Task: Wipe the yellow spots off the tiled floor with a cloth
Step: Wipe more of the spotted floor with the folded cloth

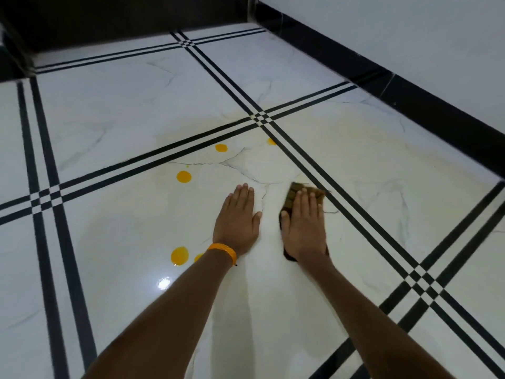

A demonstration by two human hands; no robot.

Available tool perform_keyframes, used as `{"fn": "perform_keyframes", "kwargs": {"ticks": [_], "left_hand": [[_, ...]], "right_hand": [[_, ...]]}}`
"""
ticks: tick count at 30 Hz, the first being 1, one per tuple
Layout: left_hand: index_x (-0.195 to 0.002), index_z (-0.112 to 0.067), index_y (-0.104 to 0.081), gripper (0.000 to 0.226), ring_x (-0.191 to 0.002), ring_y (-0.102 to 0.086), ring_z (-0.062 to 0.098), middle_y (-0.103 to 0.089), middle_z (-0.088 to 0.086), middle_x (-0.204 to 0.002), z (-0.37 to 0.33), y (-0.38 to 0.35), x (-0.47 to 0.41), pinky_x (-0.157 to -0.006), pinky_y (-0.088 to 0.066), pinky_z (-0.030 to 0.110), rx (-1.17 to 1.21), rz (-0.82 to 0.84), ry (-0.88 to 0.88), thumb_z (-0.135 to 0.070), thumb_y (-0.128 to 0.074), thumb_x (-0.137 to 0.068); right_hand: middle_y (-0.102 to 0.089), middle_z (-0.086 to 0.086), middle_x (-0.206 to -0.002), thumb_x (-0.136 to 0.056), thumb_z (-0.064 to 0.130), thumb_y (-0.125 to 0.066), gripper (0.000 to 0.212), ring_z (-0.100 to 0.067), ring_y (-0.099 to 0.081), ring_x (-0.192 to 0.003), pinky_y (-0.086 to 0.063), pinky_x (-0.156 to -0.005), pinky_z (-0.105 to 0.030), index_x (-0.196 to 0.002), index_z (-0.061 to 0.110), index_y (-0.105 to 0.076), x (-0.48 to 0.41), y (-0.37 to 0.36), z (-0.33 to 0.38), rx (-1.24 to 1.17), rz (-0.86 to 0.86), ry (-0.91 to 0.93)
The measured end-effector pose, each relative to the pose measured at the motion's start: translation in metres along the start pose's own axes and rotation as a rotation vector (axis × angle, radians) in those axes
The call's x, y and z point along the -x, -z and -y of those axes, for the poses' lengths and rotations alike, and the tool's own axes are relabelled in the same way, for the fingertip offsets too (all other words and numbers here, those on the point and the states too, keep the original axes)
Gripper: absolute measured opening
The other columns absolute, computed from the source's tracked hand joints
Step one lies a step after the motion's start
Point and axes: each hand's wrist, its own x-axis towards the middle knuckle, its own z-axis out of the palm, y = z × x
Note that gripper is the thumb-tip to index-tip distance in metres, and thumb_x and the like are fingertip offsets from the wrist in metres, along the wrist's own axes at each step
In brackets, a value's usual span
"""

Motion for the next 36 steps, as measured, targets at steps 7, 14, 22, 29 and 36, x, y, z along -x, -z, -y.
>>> {"fn": "perform_keyframes", "kwargs": {"ticks": [7,14,22,29,36], "left_hand": [[-0.128,-0.003,-0.058,0.052,-0.124,-0.052,0.035,-0.058,0.016,-0.132,0.035,0.048,0.0,-0.103,-0.038,0.04,0.111,0.002,-0.015,-0.033,-0.031,-0.095],[-0.119,0.004,-0.058,0.049,-0.116,-0.054,0.04,-0.059,0.023,-0.124,0.198,0.076,0.063,-0.1,-0.045,0.048,0.011,-0.149,0.272,-0.023,-0.033,-0.087],[-0.153,-0.002,-0.025,0.06,-0.15,-0.02,0.026,-0.025,0.015,-0.16,0.197,0.065,0.057,-0.124,-0.015,0.038,0.086,-0.163,0.282,-0.028,-0.026,-0.099],[-0.155,-0.005,-0.021,0.058,-0.15,-0.019,0.026,-0.022,0.013,-0.162,0.201,0.061,0.057,-0.124,-0.012,0.037,0.13,-0.163,0.305,-0.027,-0.03,-0.102],[-0.154,-0.003,-0.024,0.06,-0.15,-0.02,0.028,-0.023,0.016,-0.161,0.209,0.056,0.052,-0.123,-0.016,0.041,0.096,-0.172,0.254,-0.028,-0.029,-0.1]], "right_hand": [[-0.02,-0.01,-0.167,-0.101,0.049,-0.017,0.073,-0.025,-0.014,-0.156,-0.012,-0.126,-0.041,-0.159,0.006,-0.022,0.019,0.003,0.0,0.016,0.059,0.252],[-0.034,-0.02,-0.16,-0.101,0.043,-0.021,0.071,-0.035,-0.029,-0.15,-0.023,-0.124,-0.05,-0.154,-0.003,-0.033,0.001,-0.016,0.069,0.032,-0.004,0.126],[-0.031,-0.024,-0.161,-0.097,0.046,-0.017,0.078,-0.038,-0.024,-0.151,-0.016,-0.125,-0.051,-0.154,-0.006,-0.029,-0.074,-0.019,0.065,0.006,-0.023,0.074],[-0.023,-0.014,-0.166,-0.105,0.044,-0.024,0.067,-0.031,-0.017,-0.155,-0.017,-0.126,-0.046,-0.159,0.005,-0.023,-0.046,-0.025,0.096,0.015,0.072,0.476],[-0.027,-0.03,-0.16,-0.096,0.044,-0.018,0.079,-0.043,-0.022,-0.151,-0.013,-0.125,-0.051,-0.153,-0.011,-0.025,-0.15,-0.023,0.137,-0.048,-0.022,0.01]]}}
